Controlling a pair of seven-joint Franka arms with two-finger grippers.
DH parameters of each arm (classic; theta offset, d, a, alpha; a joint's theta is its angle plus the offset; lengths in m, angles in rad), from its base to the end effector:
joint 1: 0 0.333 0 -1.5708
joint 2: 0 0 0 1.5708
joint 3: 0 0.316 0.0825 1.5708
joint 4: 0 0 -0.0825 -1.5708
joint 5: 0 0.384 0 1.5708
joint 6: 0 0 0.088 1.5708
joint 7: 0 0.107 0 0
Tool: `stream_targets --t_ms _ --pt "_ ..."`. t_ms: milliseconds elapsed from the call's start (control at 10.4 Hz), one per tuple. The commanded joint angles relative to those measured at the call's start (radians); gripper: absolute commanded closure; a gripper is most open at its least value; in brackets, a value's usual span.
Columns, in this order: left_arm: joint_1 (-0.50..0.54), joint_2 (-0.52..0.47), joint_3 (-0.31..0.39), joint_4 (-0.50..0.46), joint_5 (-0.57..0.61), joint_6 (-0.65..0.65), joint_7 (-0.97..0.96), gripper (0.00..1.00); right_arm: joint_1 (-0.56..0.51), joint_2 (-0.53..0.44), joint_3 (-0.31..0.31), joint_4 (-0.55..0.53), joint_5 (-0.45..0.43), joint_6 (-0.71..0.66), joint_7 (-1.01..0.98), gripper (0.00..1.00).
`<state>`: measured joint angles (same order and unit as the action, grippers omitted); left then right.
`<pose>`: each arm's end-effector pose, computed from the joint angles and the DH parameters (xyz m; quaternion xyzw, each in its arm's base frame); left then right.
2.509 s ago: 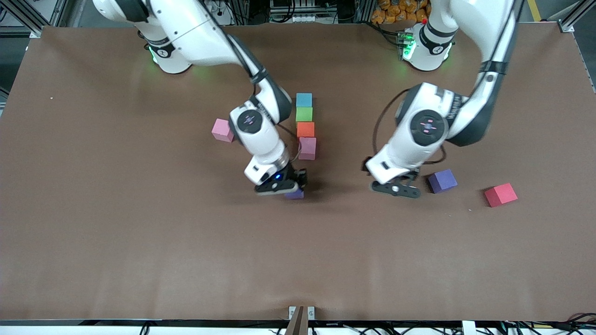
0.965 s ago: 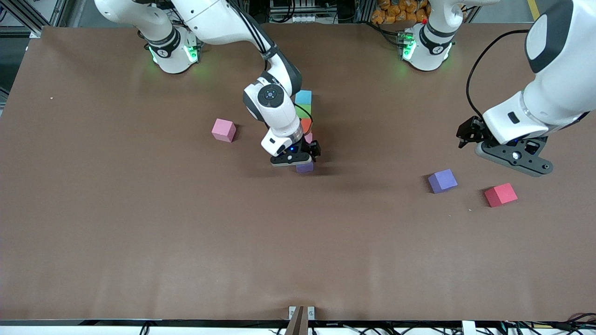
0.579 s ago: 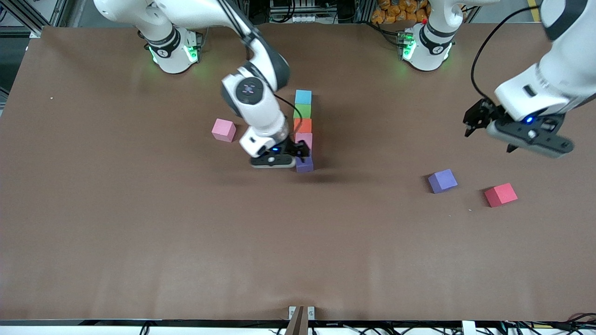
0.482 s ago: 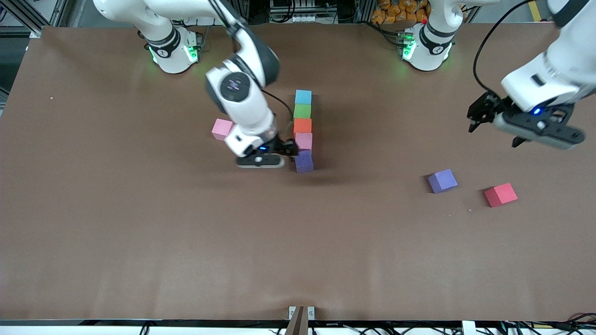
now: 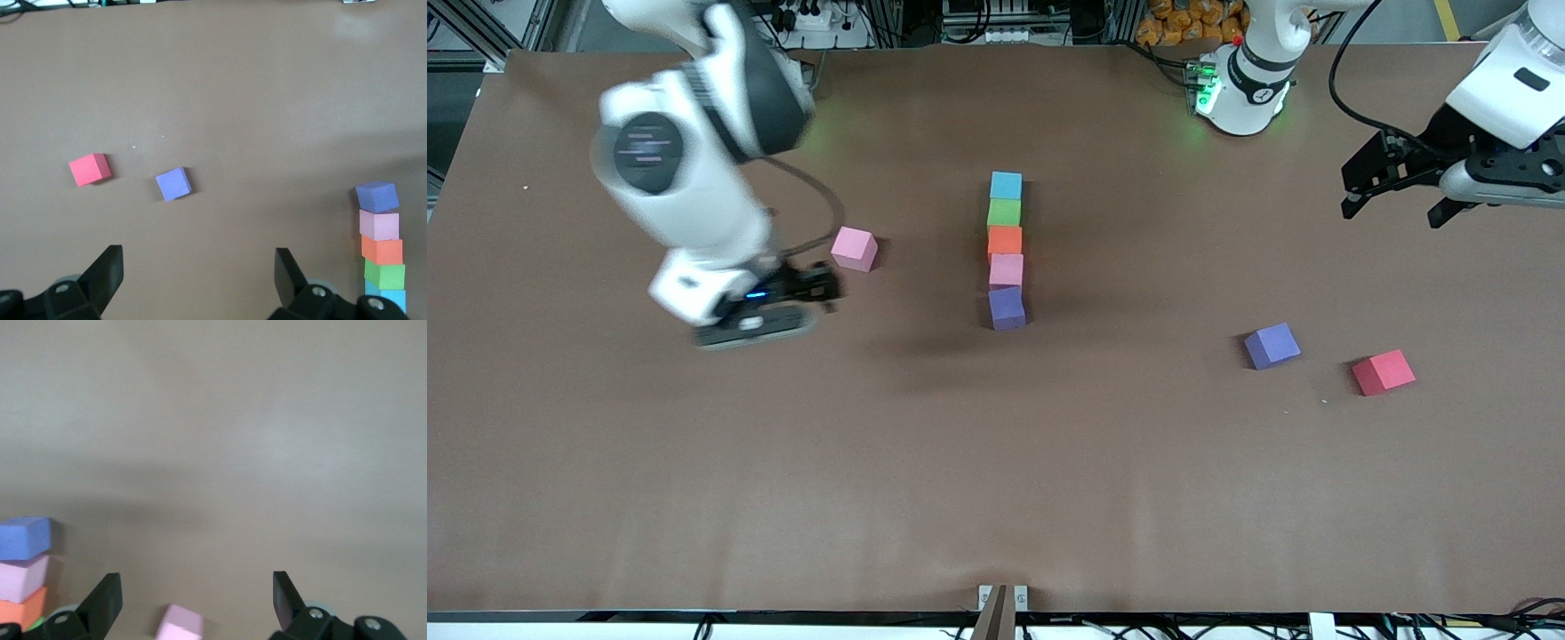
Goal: Arrange blocks into number 1
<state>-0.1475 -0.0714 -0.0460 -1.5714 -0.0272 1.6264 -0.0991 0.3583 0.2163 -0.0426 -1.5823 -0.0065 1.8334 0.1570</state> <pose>0.5270 -0.1071 0.6685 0.9968 -0.0472 0.0607 0.0210 0.6009 0.1981 0.5138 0.9966 0.0806 0.0188 0.0034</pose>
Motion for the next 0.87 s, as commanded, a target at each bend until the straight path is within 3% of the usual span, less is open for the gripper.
stream_targets --t_ms 0,289,772 --pt "0.006 -0.019 0.005 -0.009 -0.010 -0.033 -0.002 0.00 -0.157 -0.118 0.038 -0.019 -0.013 -0.104 -0.030 0.00" --pt "0.012 -0.013 0.006 -0.013 -0.008 -0.057 0.036 0.00 -0.300 -0.190 0.056 -0.012 -0.004 -0.167 -0.033 0.00" --pt "-0.026 0.094 0.035 0.045 0.028 -0.051 0.019 0.00 -0.341 -0.195 0.047 0.058 0.008 -0.238 -0.109 0.00"
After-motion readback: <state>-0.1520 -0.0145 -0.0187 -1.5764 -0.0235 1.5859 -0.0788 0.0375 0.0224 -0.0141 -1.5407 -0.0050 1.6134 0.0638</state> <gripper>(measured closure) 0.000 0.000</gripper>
